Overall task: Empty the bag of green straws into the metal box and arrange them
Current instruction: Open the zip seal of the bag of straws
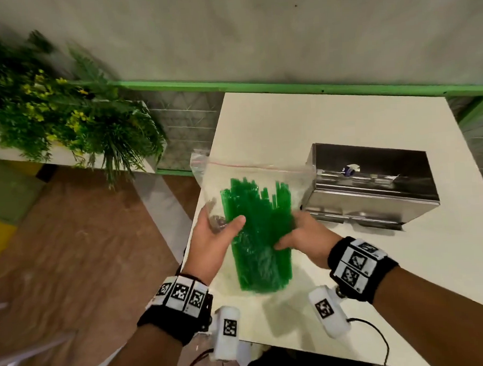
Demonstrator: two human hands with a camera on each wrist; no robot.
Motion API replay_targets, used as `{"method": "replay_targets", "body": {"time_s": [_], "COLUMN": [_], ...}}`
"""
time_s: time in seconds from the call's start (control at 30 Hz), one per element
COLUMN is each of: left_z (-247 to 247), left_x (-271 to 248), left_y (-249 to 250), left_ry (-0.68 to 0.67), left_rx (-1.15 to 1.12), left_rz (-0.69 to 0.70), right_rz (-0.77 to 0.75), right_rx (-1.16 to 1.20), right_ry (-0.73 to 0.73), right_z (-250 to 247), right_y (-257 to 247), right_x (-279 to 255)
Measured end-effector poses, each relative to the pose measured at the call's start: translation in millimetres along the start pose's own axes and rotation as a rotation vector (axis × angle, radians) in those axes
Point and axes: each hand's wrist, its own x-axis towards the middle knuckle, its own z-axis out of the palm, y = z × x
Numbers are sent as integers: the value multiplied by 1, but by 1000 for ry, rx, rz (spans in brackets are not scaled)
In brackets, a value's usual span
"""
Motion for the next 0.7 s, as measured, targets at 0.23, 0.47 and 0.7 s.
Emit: {"method": "replay_targets", "body": {"time_s": [0.23, 0.47, 0.7], "left_z": [-17, -15, -1], "left_x": [-21, -18, -29], "left_y": [55, 62, 74], "left_ry": [-149, 1, -148], "left_rx": [-171, -254, -183], "left_rz": [152, 255, 326], "right_rz": [-253, -379, -459], "right_rx": [-84, 108, 101], "right_ry": [-63, 239, 319], "right_z": [-8, -19, -43], "right_y": [-30, -36, -30], "right_x": [-65, -81, -115]}}
